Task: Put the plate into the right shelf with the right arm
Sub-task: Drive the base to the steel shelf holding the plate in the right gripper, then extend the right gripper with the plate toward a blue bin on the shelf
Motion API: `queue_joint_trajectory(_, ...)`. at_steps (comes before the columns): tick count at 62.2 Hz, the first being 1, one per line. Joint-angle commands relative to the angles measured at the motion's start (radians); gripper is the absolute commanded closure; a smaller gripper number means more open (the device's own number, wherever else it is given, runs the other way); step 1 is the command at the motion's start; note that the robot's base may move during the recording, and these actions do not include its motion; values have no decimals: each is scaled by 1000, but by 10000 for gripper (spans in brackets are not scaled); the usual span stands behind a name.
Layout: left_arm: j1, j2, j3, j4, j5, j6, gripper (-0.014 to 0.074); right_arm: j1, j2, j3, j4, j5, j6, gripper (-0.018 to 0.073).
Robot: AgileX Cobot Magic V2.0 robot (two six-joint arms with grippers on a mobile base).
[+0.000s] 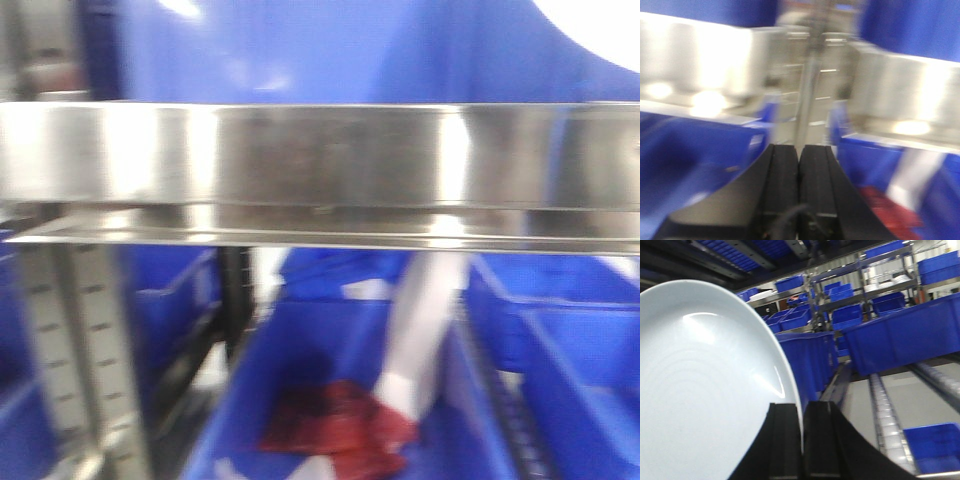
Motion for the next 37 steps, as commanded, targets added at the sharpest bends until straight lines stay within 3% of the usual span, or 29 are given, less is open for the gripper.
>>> queue_joint_trajectory(1,-2,-8,9,0,-86,-6,643,-3,1,-32,-11,-93,-7,505)
queue_joint_trajectory(37,-2,-8,9,0,-86,-6,643,-3,1,-32,-11,-93,-7,505)
